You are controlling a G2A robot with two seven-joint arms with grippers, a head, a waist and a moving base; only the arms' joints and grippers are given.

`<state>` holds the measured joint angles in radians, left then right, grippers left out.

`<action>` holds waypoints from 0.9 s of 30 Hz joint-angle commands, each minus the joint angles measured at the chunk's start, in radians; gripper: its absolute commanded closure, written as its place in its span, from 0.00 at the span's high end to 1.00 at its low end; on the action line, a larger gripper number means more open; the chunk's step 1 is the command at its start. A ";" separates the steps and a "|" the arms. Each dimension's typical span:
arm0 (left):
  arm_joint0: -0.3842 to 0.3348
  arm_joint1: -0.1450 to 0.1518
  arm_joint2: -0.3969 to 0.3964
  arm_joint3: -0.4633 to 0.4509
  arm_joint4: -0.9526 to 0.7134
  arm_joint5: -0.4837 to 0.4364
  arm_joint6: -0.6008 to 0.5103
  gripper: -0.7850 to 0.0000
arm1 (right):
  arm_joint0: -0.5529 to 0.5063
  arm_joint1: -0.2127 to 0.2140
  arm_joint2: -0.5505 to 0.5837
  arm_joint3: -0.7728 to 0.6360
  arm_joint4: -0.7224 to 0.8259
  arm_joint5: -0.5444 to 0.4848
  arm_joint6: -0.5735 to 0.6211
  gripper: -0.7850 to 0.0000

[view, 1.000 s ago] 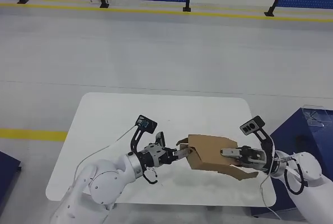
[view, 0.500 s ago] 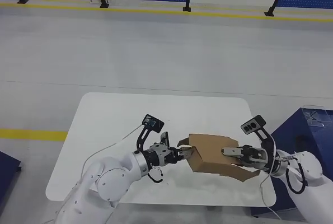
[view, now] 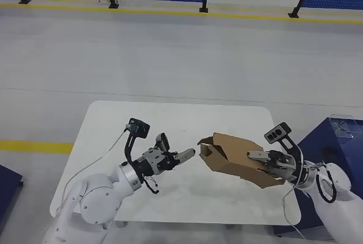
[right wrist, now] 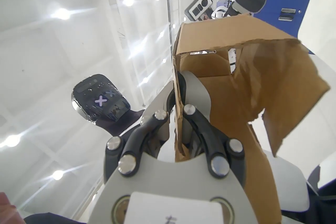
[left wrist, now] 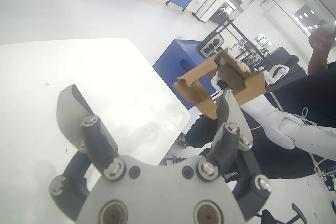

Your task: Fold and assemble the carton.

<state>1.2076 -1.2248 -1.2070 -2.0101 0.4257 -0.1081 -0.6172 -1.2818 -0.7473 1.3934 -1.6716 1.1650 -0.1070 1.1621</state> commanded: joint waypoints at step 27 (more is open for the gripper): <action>-0.105 -0.016 0.133 0.047 -0.089 0.148 -0.097 1.00 | -0.071 -0.038 0.038 -0.089 -0.152 -0.165 -0.091 0.00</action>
<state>1.1055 -1.2396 -1.0839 -1.9643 0.3308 0.0386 -0.7162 -1.3505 -0.7834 1.4310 -1.7605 1.0152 -0.2705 1.0707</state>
